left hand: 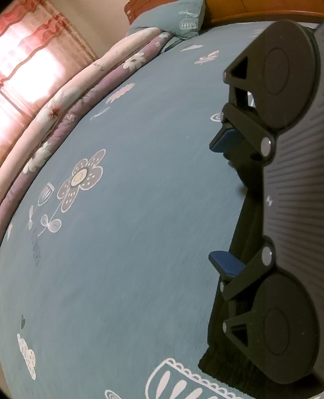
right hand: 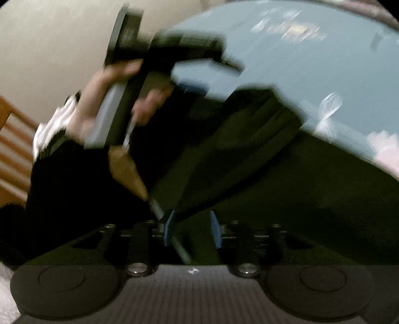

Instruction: Fold clothes

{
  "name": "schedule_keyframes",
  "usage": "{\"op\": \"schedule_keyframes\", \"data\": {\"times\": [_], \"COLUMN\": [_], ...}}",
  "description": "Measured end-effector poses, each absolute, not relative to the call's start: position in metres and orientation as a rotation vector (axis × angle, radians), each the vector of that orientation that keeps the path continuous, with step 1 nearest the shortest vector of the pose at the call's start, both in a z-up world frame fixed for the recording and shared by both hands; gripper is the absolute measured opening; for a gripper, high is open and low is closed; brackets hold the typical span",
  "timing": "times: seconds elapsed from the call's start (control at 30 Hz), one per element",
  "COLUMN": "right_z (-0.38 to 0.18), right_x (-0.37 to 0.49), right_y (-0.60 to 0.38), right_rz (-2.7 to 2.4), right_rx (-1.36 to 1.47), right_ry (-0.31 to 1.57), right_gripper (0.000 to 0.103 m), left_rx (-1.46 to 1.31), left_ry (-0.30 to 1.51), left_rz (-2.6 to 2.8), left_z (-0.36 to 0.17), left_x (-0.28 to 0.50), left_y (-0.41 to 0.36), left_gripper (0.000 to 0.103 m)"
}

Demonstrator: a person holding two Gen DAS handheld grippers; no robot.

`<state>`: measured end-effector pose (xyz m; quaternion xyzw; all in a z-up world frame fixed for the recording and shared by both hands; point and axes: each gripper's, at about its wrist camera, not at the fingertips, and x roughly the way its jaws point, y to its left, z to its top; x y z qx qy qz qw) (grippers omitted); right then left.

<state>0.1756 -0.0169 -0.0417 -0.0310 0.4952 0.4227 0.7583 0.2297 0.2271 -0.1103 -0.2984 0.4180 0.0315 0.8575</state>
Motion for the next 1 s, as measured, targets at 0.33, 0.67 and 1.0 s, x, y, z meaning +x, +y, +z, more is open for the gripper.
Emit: {"op": "schedule_keyframes", "data": {"times": [0.33,0.67,1.0], "right_z": [-0.04,-0.047,-0.055], "right_x": [0.262,0.27,0.232], "right_y": [-0.03,-0.07,-0.083], "right_rz": [0.734,0.505,0.582], "right_rx": [0.118,-0.041,-0.437], "right_ry": [1.07,1.054,0.914], "right_gripper": [0.047,0.047,0.046], "left_rx": [-0.625,-0.602,-0.52], "left_ry": [0.886,0.895,0.908], "left_rz": [0.046,0.019,-0.105], "left_z": [-0.11,-0.107,-0.101], "left_x": [0.229,0.23,0.239], "left_y": [0.224,0.215,0.174], "left_gripper": [0.086,0.086,0.086]}}
